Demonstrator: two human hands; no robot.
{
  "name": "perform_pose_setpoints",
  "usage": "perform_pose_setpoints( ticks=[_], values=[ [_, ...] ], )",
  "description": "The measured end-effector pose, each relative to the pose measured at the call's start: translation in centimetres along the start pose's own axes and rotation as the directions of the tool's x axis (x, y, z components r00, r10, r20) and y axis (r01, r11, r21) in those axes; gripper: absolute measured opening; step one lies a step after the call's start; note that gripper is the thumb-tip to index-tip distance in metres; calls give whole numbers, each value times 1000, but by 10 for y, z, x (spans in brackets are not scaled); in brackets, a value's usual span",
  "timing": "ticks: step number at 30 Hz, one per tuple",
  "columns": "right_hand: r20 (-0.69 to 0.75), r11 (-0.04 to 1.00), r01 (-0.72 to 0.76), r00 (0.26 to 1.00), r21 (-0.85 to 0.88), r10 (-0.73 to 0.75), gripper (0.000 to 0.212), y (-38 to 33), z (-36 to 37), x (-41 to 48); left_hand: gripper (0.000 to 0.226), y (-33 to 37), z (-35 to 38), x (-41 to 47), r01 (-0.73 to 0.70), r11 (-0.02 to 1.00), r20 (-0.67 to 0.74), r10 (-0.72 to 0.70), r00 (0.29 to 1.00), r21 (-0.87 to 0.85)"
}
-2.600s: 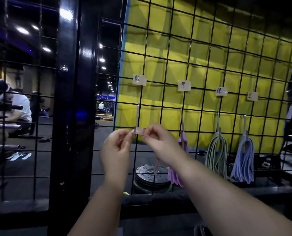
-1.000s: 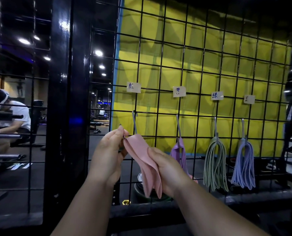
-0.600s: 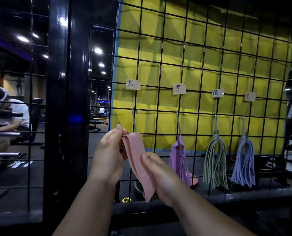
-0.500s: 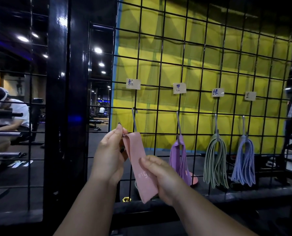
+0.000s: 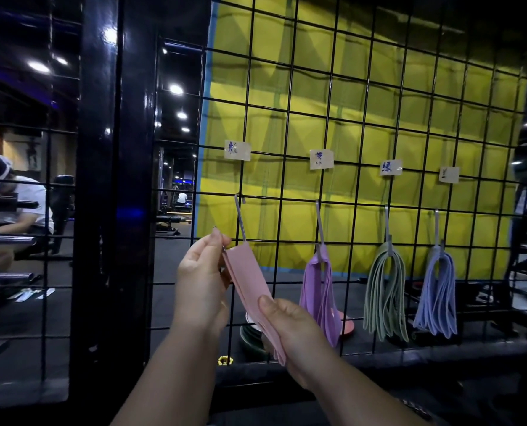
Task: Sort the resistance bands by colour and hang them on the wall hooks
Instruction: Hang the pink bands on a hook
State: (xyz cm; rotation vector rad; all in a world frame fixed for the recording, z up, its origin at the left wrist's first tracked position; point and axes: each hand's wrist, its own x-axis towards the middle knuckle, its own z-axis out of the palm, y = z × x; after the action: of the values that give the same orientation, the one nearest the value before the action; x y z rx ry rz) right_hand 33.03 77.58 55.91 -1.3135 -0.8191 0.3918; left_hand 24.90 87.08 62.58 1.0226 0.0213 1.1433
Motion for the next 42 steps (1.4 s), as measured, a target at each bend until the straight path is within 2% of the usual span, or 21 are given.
perform_pose_setpoints(
  ticks=[6,9,11,12,14,15,17,22,26,34,39,42],
  values=[
    [-47,979,47,997,-200,-57,29,8,-1,4,27,-5,4,-2,-61,997,-26,62,998,43],
    [-59,962,80,993,-260,-99,23,13,-5,6,29,-13,5,-6,-132,981,-22,136,990,145],
    [-51,958,99,992,-269,-117,32,13,-7,6,22,-19,3,-10,-154,968,-12,160,987,199],
    [-49,958,115,990,-264,-132,43,12,-7,6,18,-23,2,-12,-152,962,-1,156,988,228],
    [-56,964,116,990,-239,-133,67,11,-6,6,37,-32,-1,-16,-126,931,11,130,991,343],
    [-60,969,111,990,-219,-126,71,11,-6,6,45,-36,-1,-18,-106,908,6,113,994,406],
    [-48,976,108,992,-188,-119,65,12,-7,6,47,-43,-1,-22,-86,855,14,92,996,512],
    [-3,984,59,998,-166,-61,60,24,-10,2,28,-65,-1,-36,-118,735,32,130,991,667],
    [37,988,30,999,-153,-25,42,29,-14,-3,16,-83,-6,-47,-100,713,-15,152,988,694],
    [54,906,118,993,-405,-105,42,31,-18,-10,13,-91,-17,-60,-137,676,62,134,989,724],
    [73,882,134,991,-452,-113,43,27,-16,-12,19,-96,-24,-63,-127,658,64,119,991,742],
    [81,889,123,992,-441,-97,32,26,-19,-16,24,-103,-30,-69,-84,668,53,66,996,739]
  ],
)
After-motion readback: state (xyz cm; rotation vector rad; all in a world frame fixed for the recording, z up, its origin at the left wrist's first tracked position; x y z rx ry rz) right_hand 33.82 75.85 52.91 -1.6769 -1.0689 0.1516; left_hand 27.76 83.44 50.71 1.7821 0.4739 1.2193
